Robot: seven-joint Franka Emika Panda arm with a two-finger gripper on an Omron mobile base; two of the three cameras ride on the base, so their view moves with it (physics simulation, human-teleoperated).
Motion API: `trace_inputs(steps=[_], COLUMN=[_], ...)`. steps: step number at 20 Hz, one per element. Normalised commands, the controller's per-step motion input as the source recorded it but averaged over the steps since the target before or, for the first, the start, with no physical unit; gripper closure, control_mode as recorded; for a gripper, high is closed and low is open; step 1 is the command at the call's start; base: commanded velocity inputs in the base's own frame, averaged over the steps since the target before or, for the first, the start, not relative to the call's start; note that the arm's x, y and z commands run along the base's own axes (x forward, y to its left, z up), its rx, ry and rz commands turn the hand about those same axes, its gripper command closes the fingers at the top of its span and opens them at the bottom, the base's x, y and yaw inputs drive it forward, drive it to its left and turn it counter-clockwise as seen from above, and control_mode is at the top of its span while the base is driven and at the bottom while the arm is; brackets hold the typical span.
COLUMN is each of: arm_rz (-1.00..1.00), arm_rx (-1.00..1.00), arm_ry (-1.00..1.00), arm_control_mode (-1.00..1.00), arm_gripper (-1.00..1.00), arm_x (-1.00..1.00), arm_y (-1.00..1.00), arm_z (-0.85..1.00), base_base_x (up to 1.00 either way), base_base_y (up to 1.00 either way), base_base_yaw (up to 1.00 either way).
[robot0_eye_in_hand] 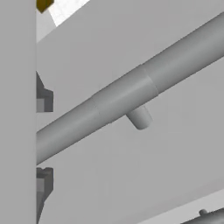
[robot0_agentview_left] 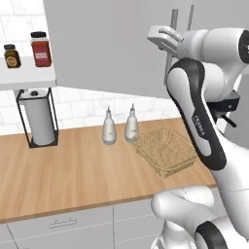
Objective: Open the cabinet, pick up the bread from the cabinet and place it in the basket. Then move the basket to the dining counter.
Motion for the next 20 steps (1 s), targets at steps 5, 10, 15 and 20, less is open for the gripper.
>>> trace_inputs(steps=[5,10,15,20], arm_rz=[0.00,0.00,0.00,0.00], arm_rx=[0.00,-0.01,-0.01,0.01], arm_ry=[0.00,0.06,0.11,0.08], arm_control_mode=[-1.00,-1.00,-1.00,-1.00], arm_gripper=[1.00,-1.00,-1.00,-1.00], arm_x=[-1.00,-1.00,-1.00,-1.00], arm_y=[0.73,0.78,0.09,-0.70], arm_z=[0.18,0.07,0.04,0.09], base_base_x=[0.00,0.00,0.00,0.00], base_base_y=[0.00,0.00,0.00,0.00], base_base_yaw=[0.00,0.00,0.00,0.00])
